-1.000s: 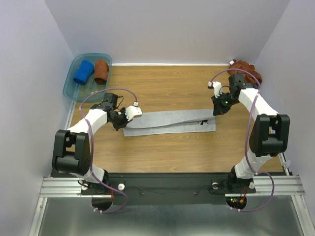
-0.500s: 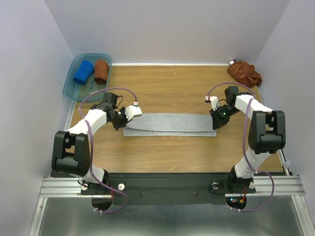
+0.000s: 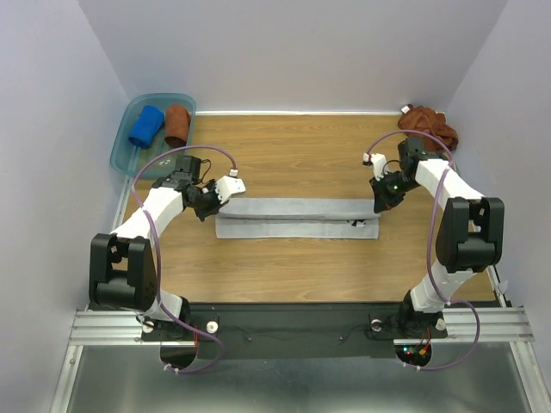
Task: Roll the towels
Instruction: Fold the towel
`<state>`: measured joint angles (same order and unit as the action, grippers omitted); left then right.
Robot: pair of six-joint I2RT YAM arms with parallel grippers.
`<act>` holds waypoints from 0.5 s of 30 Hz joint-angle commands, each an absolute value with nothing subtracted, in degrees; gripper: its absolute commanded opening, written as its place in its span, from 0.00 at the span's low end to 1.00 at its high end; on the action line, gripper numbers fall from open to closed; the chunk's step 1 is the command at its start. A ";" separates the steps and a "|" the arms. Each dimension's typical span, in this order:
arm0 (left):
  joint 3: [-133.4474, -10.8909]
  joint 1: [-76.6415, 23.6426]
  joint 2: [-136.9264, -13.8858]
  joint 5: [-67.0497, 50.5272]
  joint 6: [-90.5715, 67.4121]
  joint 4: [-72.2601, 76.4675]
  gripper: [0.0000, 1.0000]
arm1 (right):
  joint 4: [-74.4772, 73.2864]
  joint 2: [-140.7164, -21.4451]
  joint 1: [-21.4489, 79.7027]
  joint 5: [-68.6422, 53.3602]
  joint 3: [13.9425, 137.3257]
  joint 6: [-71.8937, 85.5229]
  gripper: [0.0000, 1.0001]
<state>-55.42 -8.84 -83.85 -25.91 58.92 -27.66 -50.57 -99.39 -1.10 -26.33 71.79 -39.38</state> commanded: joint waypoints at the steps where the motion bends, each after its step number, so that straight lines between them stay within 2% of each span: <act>1: -57.22 -8.35 -80.25 -26.98 60.03 -30.76 0.00 | -52.38 -94.93 -1.76 -26.46 73.74 -39.37 0.01; 7: -55.20 -8.35 -78.93 -26.98 61.26 -31.99 0.00 | -53.17 -93.43 -1.76 -26.28 70.49 -40.87 0.01; 15: -51.34 -8.44 -82.00 -26.02 62.14 -30.06 0.00 | -51.60 -99.57 -1.76 -28.74 68.03 -41.22 0.00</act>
